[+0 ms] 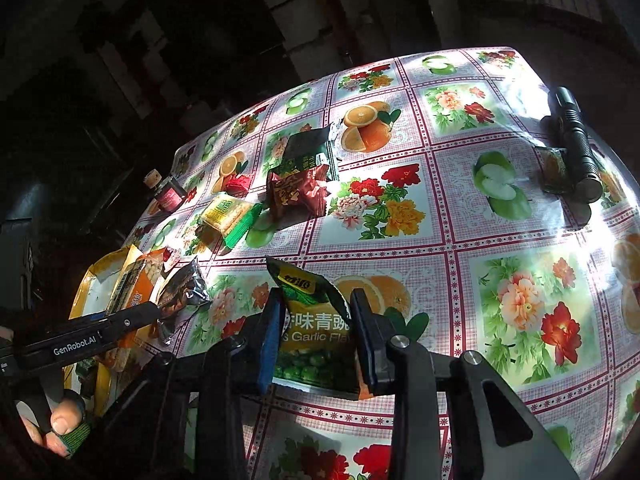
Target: Organize snacks
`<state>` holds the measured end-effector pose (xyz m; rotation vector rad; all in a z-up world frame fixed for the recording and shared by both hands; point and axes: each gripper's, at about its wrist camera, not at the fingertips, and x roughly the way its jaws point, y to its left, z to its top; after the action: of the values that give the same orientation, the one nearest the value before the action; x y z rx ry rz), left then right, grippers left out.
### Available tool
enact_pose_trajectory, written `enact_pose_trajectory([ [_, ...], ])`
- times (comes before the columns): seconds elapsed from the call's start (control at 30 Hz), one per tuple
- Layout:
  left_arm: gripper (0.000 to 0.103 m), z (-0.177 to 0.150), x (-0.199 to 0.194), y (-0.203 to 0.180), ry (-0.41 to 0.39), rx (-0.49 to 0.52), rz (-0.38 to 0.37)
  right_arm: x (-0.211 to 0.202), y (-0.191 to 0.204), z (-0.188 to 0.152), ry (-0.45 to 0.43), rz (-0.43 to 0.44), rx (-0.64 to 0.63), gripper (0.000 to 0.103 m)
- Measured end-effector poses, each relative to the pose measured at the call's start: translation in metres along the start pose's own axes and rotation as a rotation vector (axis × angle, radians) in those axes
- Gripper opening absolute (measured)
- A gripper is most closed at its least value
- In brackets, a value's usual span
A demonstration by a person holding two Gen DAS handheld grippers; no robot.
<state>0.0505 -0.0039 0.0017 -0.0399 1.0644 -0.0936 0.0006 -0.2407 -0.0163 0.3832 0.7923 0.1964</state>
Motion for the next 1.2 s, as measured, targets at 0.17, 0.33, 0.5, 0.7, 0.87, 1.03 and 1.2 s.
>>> enact_pose_trajectory([
  [0.17, 0.055, -0.037, -0.026, -0.006, -0.046, 0.033, 0.066, -0.021, 0.018, -0.034, 0.015, 0.068, -0.004, 0.033],
  [0.33, 0.055, -0.065, -0.040, -0.005, -0.059, 0.044, 0.109, -0.035, 0.027, -0.057, 0.022, 0.105, -0.009, 0.033],
  [0.5, 0.055, -0.081, -0.046, -0.006, -0.064, 0.058, 0.125, -0.043, 0.036, -0.069, 0.020, 0.121, -0.022, 0.033],
  [0.7, 0.055, -0.090, -0.055, 0.000, -0.081, 0.055, 0.136, -0.046, 0.044, -0.076, 0.021, 0.133, -0.034, 0.033],
  [0.87, 0.055, -0.092, -0.059, 0.006, -0.093, 0.045, 0.145, -0.046, 0.050, -0.078, 0.020, 0.139, -0.042, 0.033],
  [1.03, 0.056, -0.092, -0.062, 0.012, -0.096, 0.032, 0.146, -0.044, 0.056, -0.080, 0.028, 0.145, -0.052, 0.033],
  [1.2, 0.055, -0.092, -0.064, 0.018, -0.102, 0.020, 0.147, -0.042, 0.061, -0.080, 0.034, 0.148, -0.061, 0.033],
])
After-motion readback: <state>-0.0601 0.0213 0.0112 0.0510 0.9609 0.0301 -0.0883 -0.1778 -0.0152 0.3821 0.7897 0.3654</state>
